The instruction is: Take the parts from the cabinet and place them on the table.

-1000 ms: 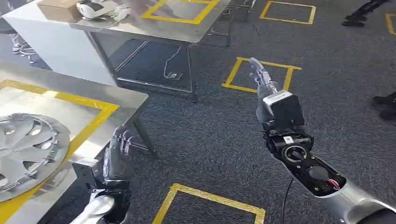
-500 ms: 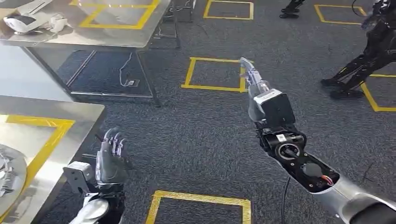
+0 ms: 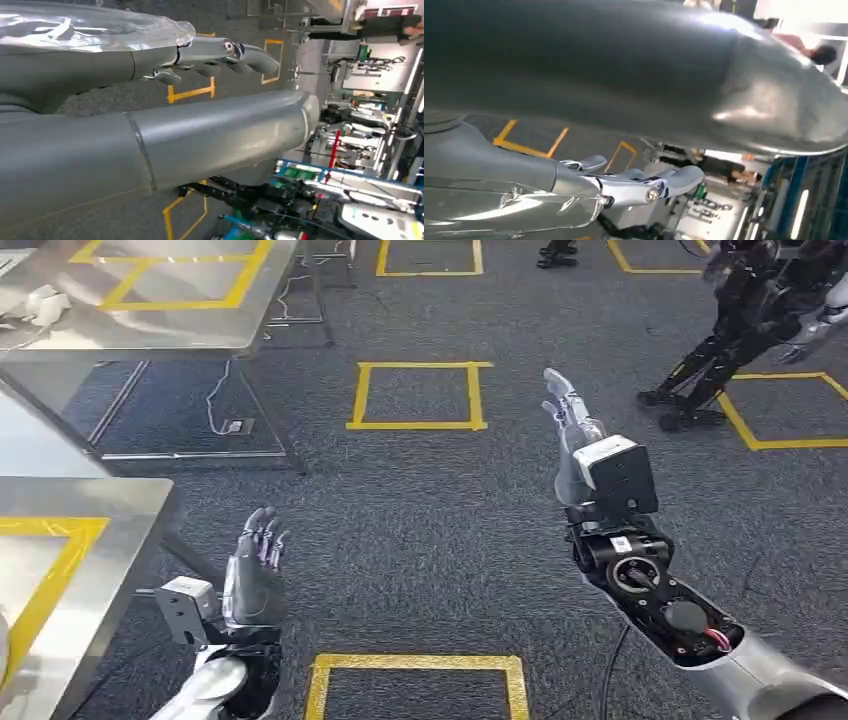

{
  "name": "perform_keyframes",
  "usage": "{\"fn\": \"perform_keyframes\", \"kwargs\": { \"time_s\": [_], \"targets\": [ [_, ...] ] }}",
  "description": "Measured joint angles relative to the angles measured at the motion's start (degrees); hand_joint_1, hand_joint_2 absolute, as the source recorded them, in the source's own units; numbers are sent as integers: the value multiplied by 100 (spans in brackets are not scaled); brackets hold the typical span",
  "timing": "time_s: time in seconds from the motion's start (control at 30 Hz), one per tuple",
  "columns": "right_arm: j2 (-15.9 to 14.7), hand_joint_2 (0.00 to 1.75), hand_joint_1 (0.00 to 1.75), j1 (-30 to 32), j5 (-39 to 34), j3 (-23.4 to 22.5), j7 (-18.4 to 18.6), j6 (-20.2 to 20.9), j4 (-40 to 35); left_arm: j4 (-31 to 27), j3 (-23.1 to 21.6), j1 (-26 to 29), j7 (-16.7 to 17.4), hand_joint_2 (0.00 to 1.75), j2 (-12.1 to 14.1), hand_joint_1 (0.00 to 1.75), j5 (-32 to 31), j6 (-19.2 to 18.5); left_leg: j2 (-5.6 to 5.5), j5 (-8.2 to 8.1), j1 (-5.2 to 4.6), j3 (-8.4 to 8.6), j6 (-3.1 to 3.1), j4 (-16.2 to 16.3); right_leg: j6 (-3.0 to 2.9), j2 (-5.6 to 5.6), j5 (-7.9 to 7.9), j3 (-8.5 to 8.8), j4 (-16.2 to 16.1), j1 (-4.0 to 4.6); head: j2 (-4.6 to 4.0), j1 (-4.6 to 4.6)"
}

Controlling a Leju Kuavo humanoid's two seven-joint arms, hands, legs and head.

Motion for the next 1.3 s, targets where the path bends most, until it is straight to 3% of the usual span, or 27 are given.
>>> {"fn": "perform_keyframes", "kwargs": {
  "time_s": [0.07, 0.1, 0.13, 0.2, 0.23, 0.27, 0.33, 0.37, 0.4, 0.43, 0.57, 0.63, 0.7, 0.73, 0.77, 0.8, 0.87, 0.9, 0.93, 0.97, 1.07, 1.1, 1.13, 1.17, 1.23, 1.27, 1.3],
  "targets": [
    [-2, 0, 0, 0, 0, -2, -2, 0, -9, 0, 0, -9, 0, 0, -2, 0, 0, -2, 54, -66, 40, 7, -82, 32, -93, 151, 41, 40, -52, -23, 2, 4],
    [-2, 0, 0, -9, 0, 0, -11, 0, -18, -2, -2, -18, 0, 0, -4, 0, -2, -7, -257, -210, 63, -49, -106, 228, -113, 208, 54, 39, -58, -30, 0, -46],
    [-2, 0, 0, -19, 0, 0, -9, 0, -20, 0, -2, -23, -7, 0, -4, 0, -2, -7, -459, -434, 75, -229, -112, 623, -141, 247, 61, 35, -57, -35, 0, -77],
    [-2, 0, 0, -5, 0, 4, -7, 2, -20, 2, -2, 1, -4, 0, 9, 0, 0, -4, -614, -867, 72, -752, -126, 1672, -170, 386, 66, 15, -56, -23, 0, -169],
    [-2, 0, 0, -1, 0, 4, -7, 2, -20, 7, -2, 15, -4, 0, 20, 0, 4, -4, -625, -928, 70, -939, -117, 1989, -178, 471, 71, 5, -55, -10, 0, -197],
    [-2, 0, 0, 0, -2, 7, -7, 2, -20, 9, -2, 21, -4, 0, 24, 0, 4, -4, -627, -842, 66, -975, -96, 1992, -183, 555, 75, 4, -55, -1, 0, -216],
    [-2, 0, 0, -1, -11, 7, -7, 0, -20, 9, -2, 5, -4, 0, 20, 0, 4, -28, -672, -352, 62, -653, -21, 1228, -178, 728, 79, 18, -54, 9, 0, -247],
    [-2, 0, 0, -2, -11, 7, -9, -2, -22, 9, -2, -7, -7, 0, 20, 0, 4, -48, -790, -74, 54, -388, 24, 663, -177, 802, 80, 29, -53, 9, 0, -256],
    [-2, 0, 0, -4, -13, 7, -11, -7, -22, 9, -2, -23, -7, 0, 20, 0, 4, -59, -1166, 108, 50, -161, 72, 144, -167, 856, 85, 21, -54, -18, 0, -263],
    [-2, 0, 0, -7, -15, 7, -13, -9, -24, 9, -2, -32, -9, 0, 15, 0, 4, -61, -1202, 80, 62, -116, 74, 24, -134, 935, 90, -14, -37, 7, 2, -258],
    [-4, 0, 0, 5, -17, -4, -15, -17, -26, 9, -2, -53, -11, 0, 0, 0, 2, -81, -940, 121, 19, -80, 134, -48, 23, 1196, 154, -64, -120, -49, 2, -271],
    [-2, 0, 0, -3, -17, -7, -22, -15, -29, 9, -2, -76, -7, 0, -44, 0, -2, -98, -767, 172, 45, 0, 177, -187, 42, 512, -162, -241, 323, 11, 0, -177],
    [-2, 0, 0, 10, -17, -9, -26, -15, -26, 15, -2, -61, -4, 0, -42, 0, 0, -98, -611, 164, 37, 2, 185, -185, 84, 330, -633, -708, 1316, -5, 0, -136],
    [-2, 0, 0, 28, -17, -7, -26, -4, -24, 26, -2, -52, -2, 0, -37, 0, 4, -98, -528, 159, 37, -2, 187, -184, 106, 308, -757, -892, 1700, -16, 2, -131],
    [-2, 0, 0, 34, -15, -7, -26, -2, -15, 42, -2, -51, -2, 0, -39, 0, 4, -98, -446, 153, 40, -3, 181, -181, 129, 295, -732, -954, 1820, -40, 0, -103],
    [-2, 0, 0, 33, -15, -7, -26, 4, -4, 46, -2, -46, 0, 0, -42, 0, 4, -98, -378, 142, 43, 1, 165, -177, 144, 277, -587, -856, 1621, -63, 0, -63],
    [-2, 0, 0, 30, -11, -7, -37, 33, -5, 46, -2, -47, 0, 0, -44, 0, 7, -96, -247, 102, 59, 16, 118, -143, 171, 148, -99, -302, 588, -91, 0, -29],
    [-2, 0, 0, 27, -7, -7, -42, 37, -5, 46, -2, -48, 0, 0, -44, 0, 7, -96, -193, 65, 60, 24, 85, -101, 188, -80, 83, -15, 67, -94, 2, -2],
    [0, 0, 0, 24, -4, -4, -44, 39, 0, 46, -2, -51, -2, 0, -39, 0, 7, -96, -166, 26, 0, 4, 34, -52, 147, -186, 22, 37, -35, -22, 0, 33],
    [2, 0, 0, 34, 0, -2, -46, 42, 2, 46, -2, -52, 0, 0, -35, 0, 7, -94, -128, 22, 7, 12, 22, -34, 64, -52, 40, 14, -40, -48, 0, -11],
    [2, 0, 0, 28, 0, -7, -44, 42, 4, 46, -2, -61, -2, 0, -37, 0, 9, -94, 37, -2, 29, 41, -59, -35, -56, 119, 52, -5, -42, -17, 0, -59],
    [7, 0, 0, 31, 0, -4, -44, 44, 2, 46, -2, -69, -2, 0, -39, 0, 9, -94, -105, -82, 62, 33, -99, 34, -85, 180, 69, 22, -63, -43, 0, -72],
    [9, 0, 0, 12, 2, -4, -50, 44, 2, 46, -4, -73, -7, 0, -39, 0, 7, -94, -373, -279, 71, -88, -111, 320, -120, 227, 80, 15, -64, -50, 0, -116],
    [11, 0, 0, 5, 2, -2, -48, 44, 2, 46, -4, -68, -4, 0, -39, 0, 7, -94, -521, -532, 79, -328, -116, 820, -149, 278, 88, 4, -65, -47, 0, -164],
    [13, 0, 0, 10, 2, 4, -48, 48, 6, 48, -2, -38, -4, 0, -20, 0, 11, -94, -619, -888, 76, -829, -118, 1796, -168, 413, 98, -18, -63, -26, 0, -251],
    [13, 0, 0, 11, 2, 4, -48, 52, 6, 52, -2, -26, -4, 0, -6, 0, 9, -94, -626, -893, 72, -960, -105, 1988, -175, 489, 103, -25, -62, -10, 0, -256],
    [13, 0, 0, 10, 0, 4, -44, 52, 6, 55, -4, -18, 2, 0, 0, 0, 9, -94, -629, -752, 65, -934, -71, 1871, -183, 576, 110, -26, -62, 3, 0, -260]
  ]
}}
